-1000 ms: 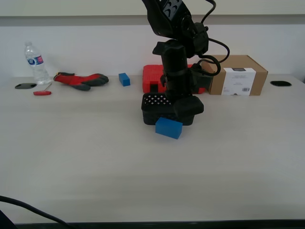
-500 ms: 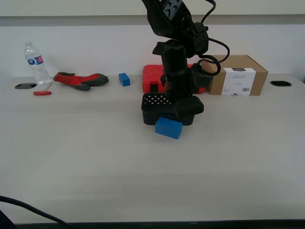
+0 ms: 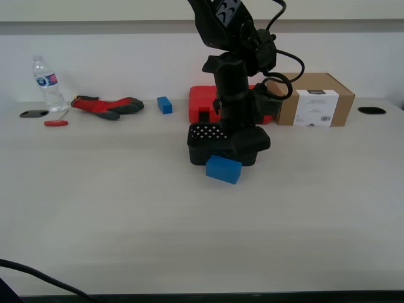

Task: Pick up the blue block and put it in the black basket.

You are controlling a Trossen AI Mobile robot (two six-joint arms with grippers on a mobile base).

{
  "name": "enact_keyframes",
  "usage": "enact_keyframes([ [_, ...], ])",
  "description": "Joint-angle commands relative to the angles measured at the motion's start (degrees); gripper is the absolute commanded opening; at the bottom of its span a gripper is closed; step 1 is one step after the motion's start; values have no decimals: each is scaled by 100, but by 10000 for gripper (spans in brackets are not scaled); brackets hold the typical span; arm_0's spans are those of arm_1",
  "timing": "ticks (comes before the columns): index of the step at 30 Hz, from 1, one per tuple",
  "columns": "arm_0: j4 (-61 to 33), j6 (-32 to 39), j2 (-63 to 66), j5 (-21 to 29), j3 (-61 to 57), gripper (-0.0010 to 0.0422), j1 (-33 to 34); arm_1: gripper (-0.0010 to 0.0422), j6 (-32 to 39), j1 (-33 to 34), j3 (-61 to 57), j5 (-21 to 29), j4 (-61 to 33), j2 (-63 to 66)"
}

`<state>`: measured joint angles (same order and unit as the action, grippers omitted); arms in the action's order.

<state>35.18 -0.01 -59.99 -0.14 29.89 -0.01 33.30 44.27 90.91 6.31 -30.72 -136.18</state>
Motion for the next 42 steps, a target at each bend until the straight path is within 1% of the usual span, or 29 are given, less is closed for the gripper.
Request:
enact_keyframes([
  [1,24,0,-2,0,11,0,2,0,13,2,4,9,13,2],
  [42,20,0,-2,0,11,0,0,0,11,2,4,9,249,2],
])
